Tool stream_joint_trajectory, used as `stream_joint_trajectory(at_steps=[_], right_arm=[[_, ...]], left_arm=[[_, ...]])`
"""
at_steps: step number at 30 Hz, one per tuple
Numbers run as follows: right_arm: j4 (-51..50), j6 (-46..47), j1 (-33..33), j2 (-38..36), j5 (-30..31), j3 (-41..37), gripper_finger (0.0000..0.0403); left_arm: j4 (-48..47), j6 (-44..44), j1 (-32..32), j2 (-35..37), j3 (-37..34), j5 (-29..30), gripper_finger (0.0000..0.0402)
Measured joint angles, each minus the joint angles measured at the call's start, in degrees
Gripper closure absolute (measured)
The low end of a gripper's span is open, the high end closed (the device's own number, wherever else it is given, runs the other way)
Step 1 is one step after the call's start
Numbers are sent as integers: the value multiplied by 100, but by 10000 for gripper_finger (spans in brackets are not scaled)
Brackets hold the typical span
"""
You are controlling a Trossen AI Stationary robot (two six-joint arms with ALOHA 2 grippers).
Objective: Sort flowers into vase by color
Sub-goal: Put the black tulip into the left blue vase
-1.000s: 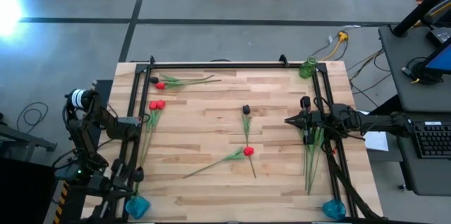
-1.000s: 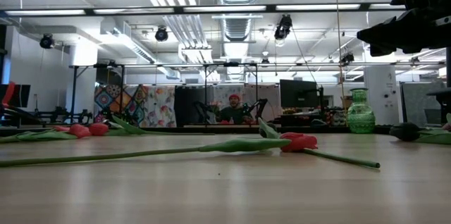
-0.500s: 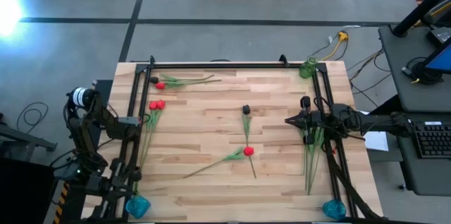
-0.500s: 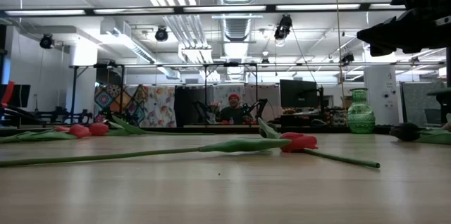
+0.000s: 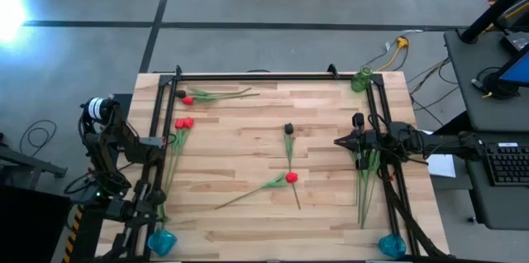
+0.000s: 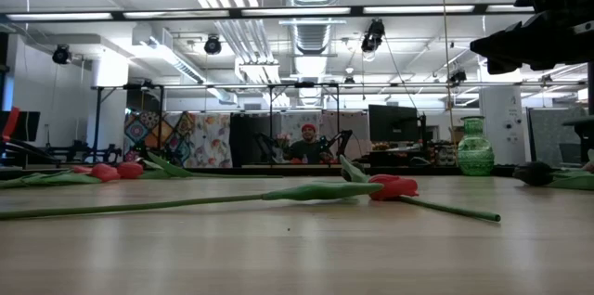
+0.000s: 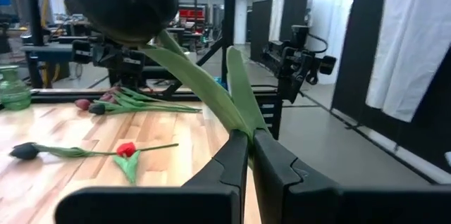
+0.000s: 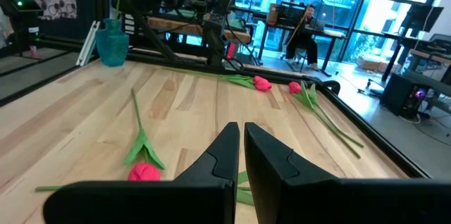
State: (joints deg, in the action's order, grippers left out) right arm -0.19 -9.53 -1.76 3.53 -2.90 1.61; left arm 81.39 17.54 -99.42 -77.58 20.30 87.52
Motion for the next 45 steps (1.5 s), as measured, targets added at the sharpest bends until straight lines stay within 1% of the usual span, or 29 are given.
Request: stream_joint_trajectory(at_steps=[2, 8, 12, 18, 21, 25, 31, 39, 41, 45], right_arm=[[0, 6, 2, 0, 0, 0, 385], [0, 8, 1, 0, 0, 1, 385], [0, 6, 2, 0, 0, 0, 385], [0, 8, 2, 0, 0, 2, 385], [0, 3, 2, 0, 0, 0, 385], [1, -1, 1, 0, 0, 1, 385], [0, 4, 2, 0, 0, 0, 385], [0, -1, 2, 0, 0, 0, 385], [0, 8, 2, 0, 0, 2, 385], [0, 1, 2, 0, 0, 0, 385]], left_arm=[[14, -64, 4, 7, -74, -112, 401], [-54, -357, -32, -9, -54, -121, 394], [-81, -500, -94, -11, -30, -187, 366], [-67, -622, -183, 42, -29, -113, 308], [5, -433, -216, 150, -29, 54, 284], [40, 277, -220, 512, -47, -21, 266], [30, 985, 66, 1220, -158, 114, 270], [30, 1615, 554, 2390, -768, 197, 302], [32, 1785, 768, 2697, -946, 188, 312], [29, 1827, 1347, 3197, -1449, -56, 327]])
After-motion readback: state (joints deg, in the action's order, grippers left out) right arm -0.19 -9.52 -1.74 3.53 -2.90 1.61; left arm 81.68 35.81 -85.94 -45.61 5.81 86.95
